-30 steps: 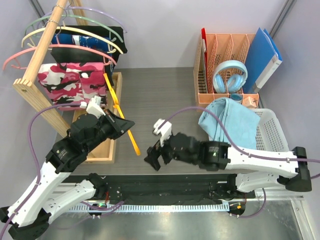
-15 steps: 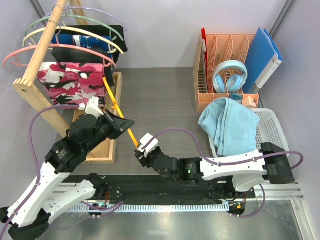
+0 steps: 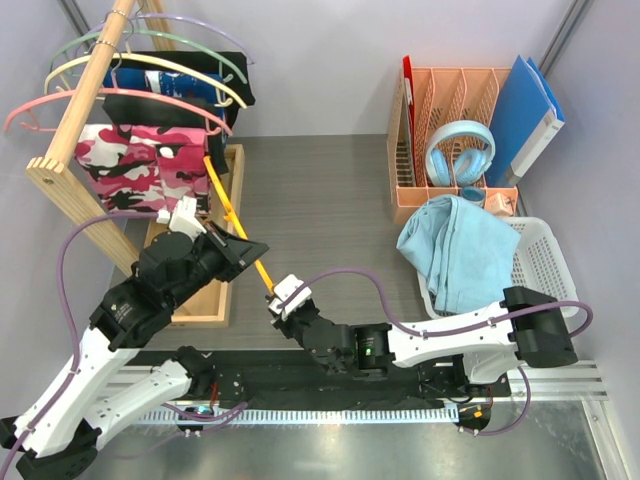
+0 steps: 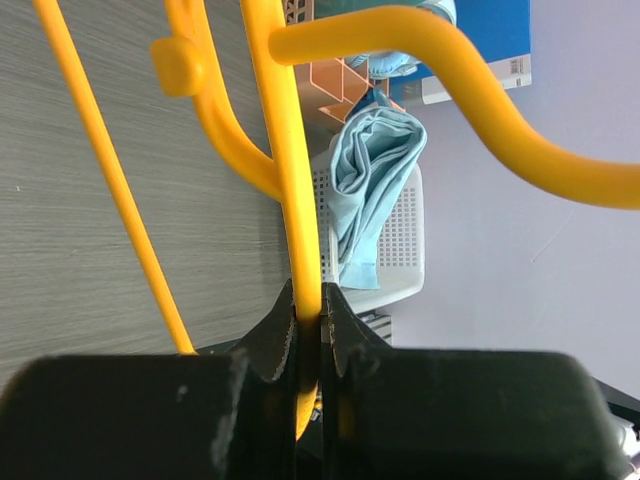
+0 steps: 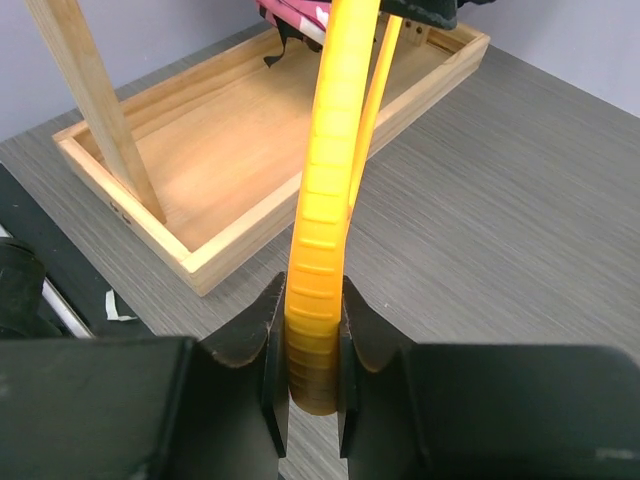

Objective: Remove the trousers from the hanger

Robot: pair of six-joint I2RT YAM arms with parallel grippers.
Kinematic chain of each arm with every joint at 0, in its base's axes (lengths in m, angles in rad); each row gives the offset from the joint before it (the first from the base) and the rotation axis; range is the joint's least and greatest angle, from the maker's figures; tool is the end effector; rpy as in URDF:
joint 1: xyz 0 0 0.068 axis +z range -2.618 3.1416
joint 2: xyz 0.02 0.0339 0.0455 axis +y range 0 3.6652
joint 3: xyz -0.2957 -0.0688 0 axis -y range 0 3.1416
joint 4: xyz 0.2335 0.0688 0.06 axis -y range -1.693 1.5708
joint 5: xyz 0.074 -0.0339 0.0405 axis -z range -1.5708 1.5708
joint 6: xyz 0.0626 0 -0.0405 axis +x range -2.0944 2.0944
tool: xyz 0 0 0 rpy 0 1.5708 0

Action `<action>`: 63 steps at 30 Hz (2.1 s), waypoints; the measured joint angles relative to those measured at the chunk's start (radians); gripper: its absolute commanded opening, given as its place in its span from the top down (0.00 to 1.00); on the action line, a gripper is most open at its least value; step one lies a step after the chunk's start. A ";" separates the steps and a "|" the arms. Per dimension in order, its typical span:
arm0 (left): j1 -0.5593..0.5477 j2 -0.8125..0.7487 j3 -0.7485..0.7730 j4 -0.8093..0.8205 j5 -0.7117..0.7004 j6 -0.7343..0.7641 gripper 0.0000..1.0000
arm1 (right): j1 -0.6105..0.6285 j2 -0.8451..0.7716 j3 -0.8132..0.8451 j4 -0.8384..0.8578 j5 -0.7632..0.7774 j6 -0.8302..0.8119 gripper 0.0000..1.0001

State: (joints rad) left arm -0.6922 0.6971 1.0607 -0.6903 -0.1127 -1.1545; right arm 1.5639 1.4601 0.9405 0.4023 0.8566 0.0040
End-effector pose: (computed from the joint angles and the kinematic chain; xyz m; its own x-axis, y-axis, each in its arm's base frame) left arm 0.0962 -0.0706 0.3987 -0.6049 -0.6790 -0.4160 -0.0027 0.5241 -0.8516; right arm 0.0496 0.3337 0.3301 -0.0034 -0.1140 -0.9935 -0.6498 0.7554 -0.0845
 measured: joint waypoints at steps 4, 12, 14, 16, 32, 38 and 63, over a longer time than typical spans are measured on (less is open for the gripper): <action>0.000 -0.011 -0.011 0.003 0.000 0.001 0.87 | 0.006 0.005 0.001 0.003 0.012 -0.001 0.99; 0.000 -0.080 -0.045 0.020 0.012 0.040 0.30 | 0.005 -0.005 0.006 -0.081 0.049 0.051 0.99; 0.000 -0.108 -0.059 0.036 0.024 0.063 0.25 | 0.004 -0.027 0.006 -0.129 0.051 0.079 0.99; 0.000 -0.138 -0.072 0.053 0.036 0.082 0.23 | 0.004 -0.060 0.006 -0.172 0.050 0.105 0.99; 0.000 -0.388 -0.158 0.150 0.293 0.304 0.18 | -0.038 -0.443 0.026 -0.786 -0.119 0.399 0.99; 0.001 -0.453 -0.174 0.155 0.409 0.336 0.18 | -0.114 -0.582 0.082 -1.046 -0.339 0.463 0.99; 0.000 -0.687 -0.155 -0.012 0.509 0.324 0.16 | -0.507 0.048 0.837 -0.872 -1.280 0.235 0.99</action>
State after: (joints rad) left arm -0.6918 0.0105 0.9054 -0.7021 0.3958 -0.8307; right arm 1.0565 1.5078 1.7771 -0.4702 -0.4236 0.2386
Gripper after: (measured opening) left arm 0.836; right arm 0.235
